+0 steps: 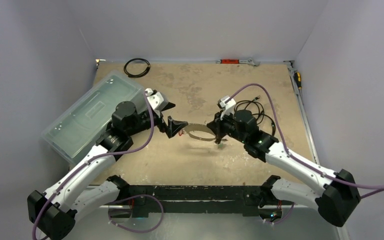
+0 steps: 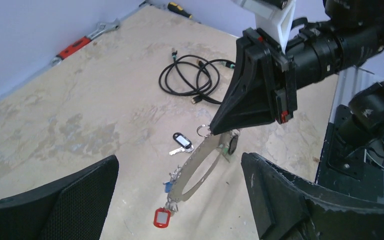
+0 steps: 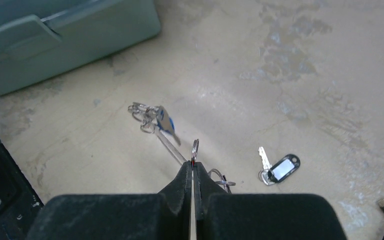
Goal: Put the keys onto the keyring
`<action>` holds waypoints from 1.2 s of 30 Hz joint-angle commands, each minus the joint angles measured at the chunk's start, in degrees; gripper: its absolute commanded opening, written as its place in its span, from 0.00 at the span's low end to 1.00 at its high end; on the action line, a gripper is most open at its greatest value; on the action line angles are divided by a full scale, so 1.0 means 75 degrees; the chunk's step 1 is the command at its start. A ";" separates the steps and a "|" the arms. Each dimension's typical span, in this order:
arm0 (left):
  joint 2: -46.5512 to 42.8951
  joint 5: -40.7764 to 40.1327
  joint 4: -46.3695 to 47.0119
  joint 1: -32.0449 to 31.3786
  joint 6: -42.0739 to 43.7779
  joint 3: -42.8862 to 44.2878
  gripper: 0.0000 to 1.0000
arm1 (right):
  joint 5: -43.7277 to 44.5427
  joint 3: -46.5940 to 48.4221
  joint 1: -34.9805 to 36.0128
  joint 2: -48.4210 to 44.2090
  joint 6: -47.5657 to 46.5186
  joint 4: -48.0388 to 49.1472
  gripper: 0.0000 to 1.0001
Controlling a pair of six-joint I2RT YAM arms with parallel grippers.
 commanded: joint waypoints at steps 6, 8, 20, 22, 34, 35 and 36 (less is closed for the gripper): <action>-0.0332 0.1653 0.1445 -0.0038 0.1180 -0.0132 0.94 | -0.0828 -0.0390 0.0131 -0.1782 -0.0724 0.1031 0.00; -0.0120 0.1985 0.1409 -0.0040 0.1156 0.0073 0.94 | -0.1082 -0.0404 0.0131 -0.1974 -0.0800 0.1155 0.00; 0.1395 0.2711 0.3317 -0.0227 -0.1432 0.0143 0.94 | -0.1294 -0.0316 0.0203 -0.2417 -0.0906 0.1693 0.00; 0.1576 0.2502 0.3582 -0.0406 -0.1682 0.0071 0.93 | -0.1310 -0.0319 0.0226 -0.2401 -0.0872 0.1823 0.00; 0.2214 0.2619 0.4027 -0.0755 -0.1993 -0.0020 0.80 | -0.1252 -0.0341 0.0285 -0.2570 -0.0572 0.2372 0.00; 0.2251 0.2627 0.4008 -0.0755 -0.2008 -0.0019 0.78 | -0.1276 -0.0352 0.0290 -0.2593 -0.0543 0.2418 0.00; 0.2293 0.2651 0.4001 -0.0749 -0.2010 -0.0018 0.77 | -0.1286 -0.0366 0.0291 -0.2619 -0.0522 0.2454 0.00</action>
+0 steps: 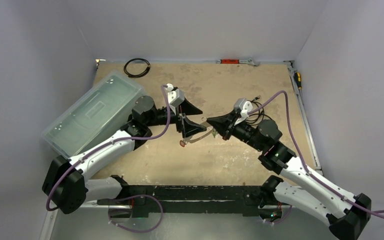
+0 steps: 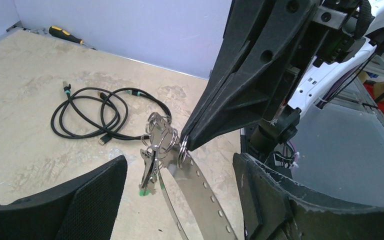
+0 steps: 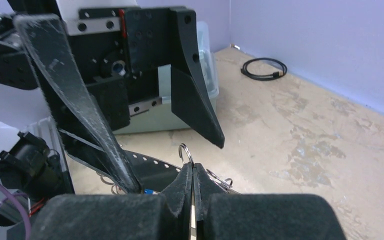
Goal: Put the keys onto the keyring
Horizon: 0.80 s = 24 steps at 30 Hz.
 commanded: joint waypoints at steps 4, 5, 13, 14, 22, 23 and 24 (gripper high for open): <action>0.0097 0.0109 0.0891 -0.0083 -0.0200 -0.0283 0.66 | -0.0296 0.0041 0.0049 -0.0327 0.0216 0.1044 0.00; 0.0035 0.0065 0.1094 -0.0099 -0.0237 -0.0386 0.64 | -0.0335 0.0031 0.0057 -0.0326 0.0242 0.1085 0.00; -0.0144 -0.0113 0.1965 -0.0149 -0.0367 -0.0803 0.54 | -0.0647 -0.0067 0.0061 -0.0229 0.0499 0.1510 0.00; -0.0178 -0.0138 0.2102 -0.0158 -0.0406 -0.0841 0.54 | -0.0678 -0.0083 0.0061 -0.0206 0.0532 0.1553 0.00; -0.0389 -0.0467 0.2933 -0.0151 -0.0492 -0.1204 0.57 | -0.0797 -0.0123 0.0061 -0.0121 0.0691 0.1758 0.00; -0.0379 -0.0484 0.2997 -0.0156 -0.0506 -0.1235 0.55 | -0.0809 -0.0117 0.0067 -0.0116 0.0703 0.1773 0.00; -0.0369 -0.0488 0.3057 -0.0150 -0.0510 -0.1260 0.54 | -0.0818 -0.0113 0.0063 -0.0108 0.0720 0.1788 0.00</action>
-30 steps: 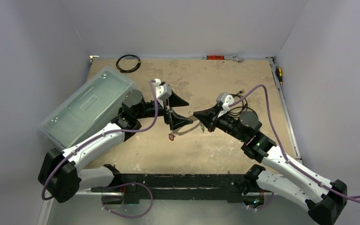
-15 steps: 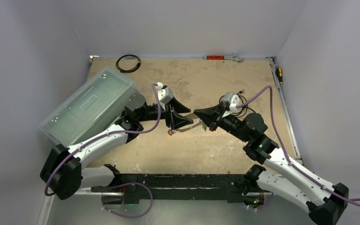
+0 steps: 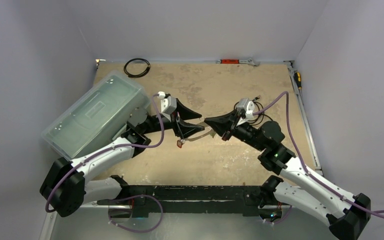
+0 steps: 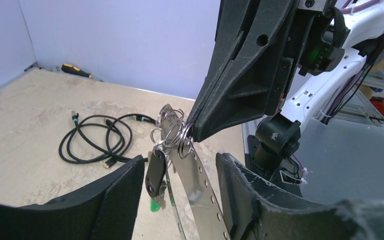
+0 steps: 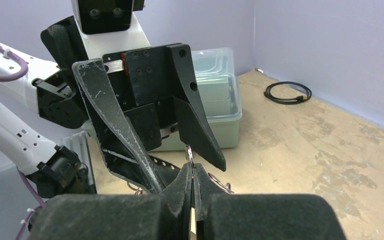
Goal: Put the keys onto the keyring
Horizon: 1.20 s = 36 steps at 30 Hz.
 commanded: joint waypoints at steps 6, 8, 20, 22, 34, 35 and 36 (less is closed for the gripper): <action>-0.0068 -0.0128 0.1081 -0.0052 -0.0169 -0.0164 0.40 | -0.0325 0.0006 0.0041 -0.0001 0.0302 0.1018 0.00; -0.0078 -0.0136 0.1262 -0.0046 -0.0228 -0.0219 0.40 | -0.0394 -0.0003 0.0043 0.0040 0.0325 0.1068 0.00; -0.0039 -0.0084 0.1503 -0.0045 -0.0332 -0.0275 0.21 | -0.0499 -0.0092 0.0055 0.0157 0.0402 0.1297 0.00; -0.0075 -0.0149 0.1559 -0.0053 -0.0297 -0.0310 0.10 | -0.0563 -0.0085 0.0055 0.0187 0.0366 0.1271 0.00; -0.0719 0.0154 0.0138 -0.0048 0.0755 -0.0077 0.00 | 0.0541 0.0219 0.0055 -0.0948 -0.0116 -0.0350 0.72; -0.0794 0.0205 -0.0180 -0.0044 0.0957 0.0019 0.00 | 0.0601 0.0296 0.0055 -0.1004 -0.0184 -0.0528 0.72; -0.0856 0.0255 -0.0520 -0.0043 0.1163 0.0109 0.00 | 0.0632 0.0377 0.0055 -0.1051 -0.0269 -0.0689 0.73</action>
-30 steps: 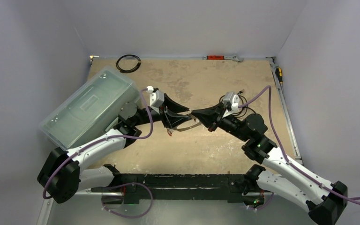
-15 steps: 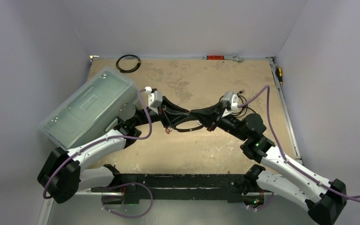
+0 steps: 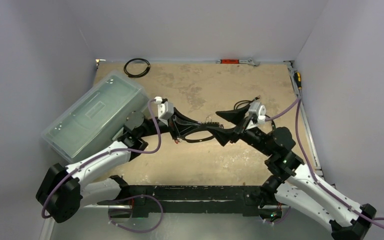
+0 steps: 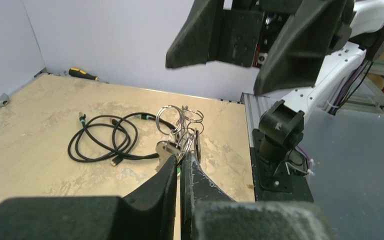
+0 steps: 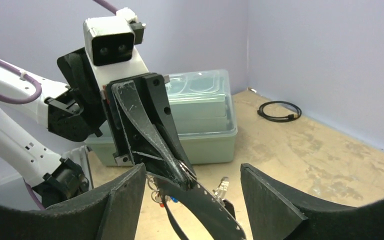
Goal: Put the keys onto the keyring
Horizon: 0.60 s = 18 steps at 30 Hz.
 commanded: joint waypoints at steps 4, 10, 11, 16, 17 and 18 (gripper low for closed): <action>-0.0724 0.0591 -0.2128 -0.0047 0.1777 0.0961 0.00 | 0.0240 0.0834 0.0003 -0.0259 -0.0657 -0.1208 0.72; -0.0952 0.0752 -0.4193 -0.0057 0.3184 0.1617 0.00 | -0.0596 0.2036 0.0003 0.0558 -0.1510 -0.3106 0.65; -0.0997 0.0827 -0.4213 -0.0065 0.3225 0.1616 0.00 | -0.0738 0.2152 0.0003 0.0642 -0.1749 -0.3240 0.64; -0.1210 0.1085 -0.4009 -0.0058 0.3132 0.1442 0.00 | -0.1441 0.2792 0.0003 0.1025 -0.1980 -0.3822 0.60; -0.1252 0.1086 -0.4011 -0.0059 0.3133 0.1410 0.00 | -0.1639 0.2951 0.0003 0.1111 -0.2063 -0.3992 0.59; -0.1291 0.1059 -0.4028 -0.0059 0.3141 0.1397 0.00 | -0.1725 0.3160 0.0003 0.1221 -0.2207 -0.4196 0.59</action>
